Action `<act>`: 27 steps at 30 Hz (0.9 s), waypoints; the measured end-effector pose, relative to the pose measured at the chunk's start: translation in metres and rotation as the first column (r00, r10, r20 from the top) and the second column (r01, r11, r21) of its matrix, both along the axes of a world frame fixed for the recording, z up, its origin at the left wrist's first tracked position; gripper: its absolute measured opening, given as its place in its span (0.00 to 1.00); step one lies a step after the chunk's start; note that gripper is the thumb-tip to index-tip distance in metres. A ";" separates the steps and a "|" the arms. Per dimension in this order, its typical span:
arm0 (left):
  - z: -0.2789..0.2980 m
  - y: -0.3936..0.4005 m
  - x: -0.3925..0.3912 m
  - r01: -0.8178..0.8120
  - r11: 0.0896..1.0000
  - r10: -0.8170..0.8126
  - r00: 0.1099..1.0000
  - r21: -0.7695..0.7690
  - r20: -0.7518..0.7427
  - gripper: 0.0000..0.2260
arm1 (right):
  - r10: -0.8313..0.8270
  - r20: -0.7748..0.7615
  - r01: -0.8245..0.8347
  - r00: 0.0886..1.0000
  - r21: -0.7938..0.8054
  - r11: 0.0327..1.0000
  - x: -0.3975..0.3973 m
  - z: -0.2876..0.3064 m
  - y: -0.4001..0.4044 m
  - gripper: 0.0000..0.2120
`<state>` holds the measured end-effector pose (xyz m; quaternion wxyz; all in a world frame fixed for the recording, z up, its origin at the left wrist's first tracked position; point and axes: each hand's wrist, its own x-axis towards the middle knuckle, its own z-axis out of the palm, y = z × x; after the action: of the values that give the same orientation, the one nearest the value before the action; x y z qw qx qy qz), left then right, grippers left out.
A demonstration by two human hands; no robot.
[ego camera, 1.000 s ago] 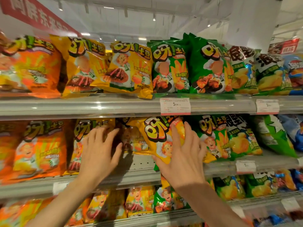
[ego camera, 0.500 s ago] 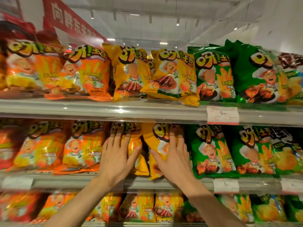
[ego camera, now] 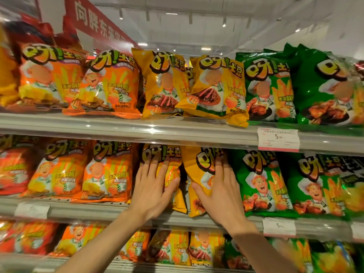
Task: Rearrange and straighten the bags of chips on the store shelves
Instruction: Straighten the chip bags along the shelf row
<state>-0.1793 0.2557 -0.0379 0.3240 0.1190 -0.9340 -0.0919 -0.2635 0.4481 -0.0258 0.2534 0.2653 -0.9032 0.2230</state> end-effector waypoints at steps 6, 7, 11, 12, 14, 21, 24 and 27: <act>0.000 -0.005 0.021 0.050 0.989 -0.038 0.996 0.142 -0.081 0.29 | 0.081 0.024 -0.080 0.996 -0.054 0.995 0.001 -0.002 0.007 0.47; 0.000 -0.006 0.026 0.064 0.985 -0.049 0.994 0.158 -0.093 0.28 | 0.086 0.031 -0.084 0.996 -0.058 0.995 0.004 -0.001 0.008 0.46; 0.001 -0.014 0.052 0.133 0.967 -0.103 0.984 0.219 -0.145 0.27 | 0.082 0.072 -0.075 0.994 -0.104 0.992 0.028 0.002 0.005 0.42; 0.001 -0.018 0.061 0.148 0.960 -0.112 0.981 0.238 -0.157 0.27 | 0.081 0.089 -0.070 0.993 -0.115 0.991 0.037 0.003 0.001 0.42; -0.001 -0.030 0.078 0.166 0.945 -0.120 0.978 0.281 -0.172 0.27 | 0.081 0.108 -0.067 0.991 -0.126 0.990 0.058 0.004 -0.009 0.42; -0.019 -0.108 0.171 0.203 0.887 -0.110 0.965 0.415 -0.238 0.26 | 0.091 0.113 -0.066 0.989 -0.209 0.976 0.145 -0.005 -0.082 0.36; -0.031 -0.148 0.211 0.189 0.868 -0.078 0.965 0.459 -0.250 0.24 | 0.058 0.157 -0.018 0.986 -0.246 0.969 0.177 -0.009 -0.123 0.35; -0.042 -0.182 0.243 0.168 0.821 -0.018 0.963 0.545 -0.270 0.24 | 0.108 0.273 -0.018 0.956 -0.312 0.950 0.208 -0.018 -0.166 0.36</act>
<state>0.0640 0.0735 -0.0804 0.3860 0.1505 -0.8207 -0.3934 -0.0555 0.2817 -0.0439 0.1507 0.2167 -0.8757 0.4043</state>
